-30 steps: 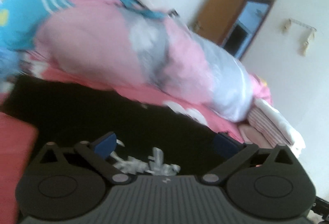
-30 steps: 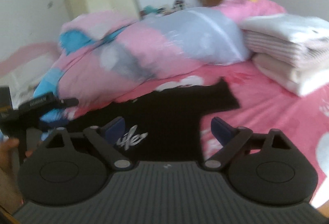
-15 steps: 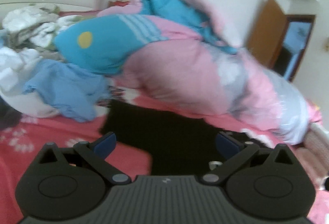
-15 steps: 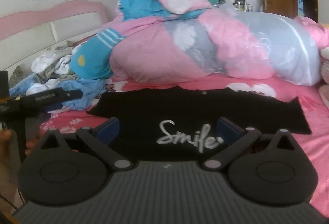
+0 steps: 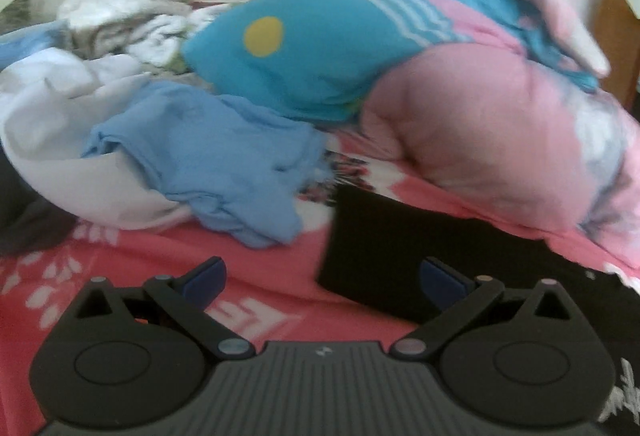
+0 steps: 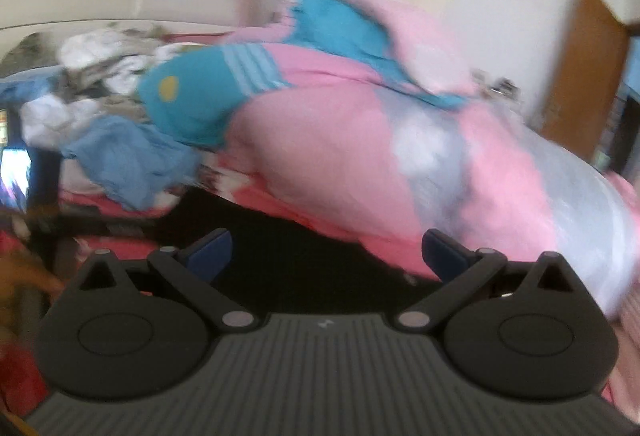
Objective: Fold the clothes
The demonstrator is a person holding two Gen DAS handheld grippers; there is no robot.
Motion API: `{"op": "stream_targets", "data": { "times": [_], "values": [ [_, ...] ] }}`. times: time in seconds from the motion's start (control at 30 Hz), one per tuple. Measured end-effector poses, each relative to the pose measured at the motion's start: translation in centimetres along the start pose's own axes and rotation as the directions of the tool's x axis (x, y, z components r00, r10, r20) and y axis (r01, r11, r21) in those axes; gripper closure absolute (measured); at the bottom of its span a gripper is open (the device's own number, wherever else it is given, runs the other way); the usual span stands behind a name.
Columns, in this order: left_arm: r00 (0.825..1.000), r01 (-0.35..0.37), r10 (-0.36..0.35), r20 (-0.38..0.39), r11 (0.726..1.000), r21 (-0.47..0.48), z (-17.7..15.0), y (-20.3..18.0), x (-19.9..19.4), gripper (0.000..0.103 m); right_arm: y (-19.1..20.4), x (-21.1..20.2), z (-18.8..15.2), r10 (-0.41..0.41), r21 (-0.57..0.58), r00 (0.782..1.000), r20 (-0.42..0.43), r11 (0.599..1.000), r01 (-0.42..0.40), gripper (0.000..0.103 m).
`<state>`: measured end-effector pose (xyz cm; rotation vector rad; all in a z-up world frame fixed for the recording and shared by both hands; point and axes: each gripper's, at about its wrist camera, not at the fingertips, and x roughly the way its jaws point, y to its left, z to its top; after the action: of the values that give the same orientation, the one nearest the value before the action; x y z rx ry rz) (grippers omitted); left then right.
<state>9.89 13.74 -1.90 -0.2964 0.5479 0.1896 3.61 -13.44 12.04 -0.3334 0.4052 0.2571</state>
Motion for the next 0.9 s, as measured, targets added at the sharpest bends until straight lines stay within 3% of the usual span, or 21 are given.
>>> {"op": "stream_targets", "data": {
  "times": [0.2, 0.37, 0.53, 0.7, 0.9],
  "values": [
    [0.999, 0.020, -0.018, 0.046, 0.999, -0.045, 0.6, 0.8, 0.3, 0.001, 2.7, 9.0, 5.8, 0.169, -0.057, 0.986, 0.002, 0.984, -0.168, 0.001],
    [0.999, 0.035, -0.034, 0.010, 0.999, -0.037, 0.2, -0.4, 1.7, 0.015, 5.1, 17.9, 8.7, 0.317, -0.017, 0.942, -0.113, 0.947, -0.321, 0.001],
    [0.999, 0.053, -0.053, -0.012, 0.998, -0.018, -0.2, -1.5, 2.9, 0.030, 8.6, 25.3, 8.1, 0.385, -0.019, 0.882, -0.271, 0.914, -0.405, 0.003],
    [0.997, 0.058, -0.059, -0.045, 0.998, -0.029, -0.5, -1.5, 4.2, 0.049, 12.1, 29.3, 6.5, 0.430, -0.051, 0.826, -0.364, 0.877, -0.478, 0.008],
    [0.996, 0.050, -0.053, -0.071, 0.998, -0.045, -0.7, -1.2, 5.1, 0.064, 15.0, 32.1, 5.3, 0.450, -0.088, 0.790, -0.416, 0.845, -0.527, 0.025]
  ]
}}
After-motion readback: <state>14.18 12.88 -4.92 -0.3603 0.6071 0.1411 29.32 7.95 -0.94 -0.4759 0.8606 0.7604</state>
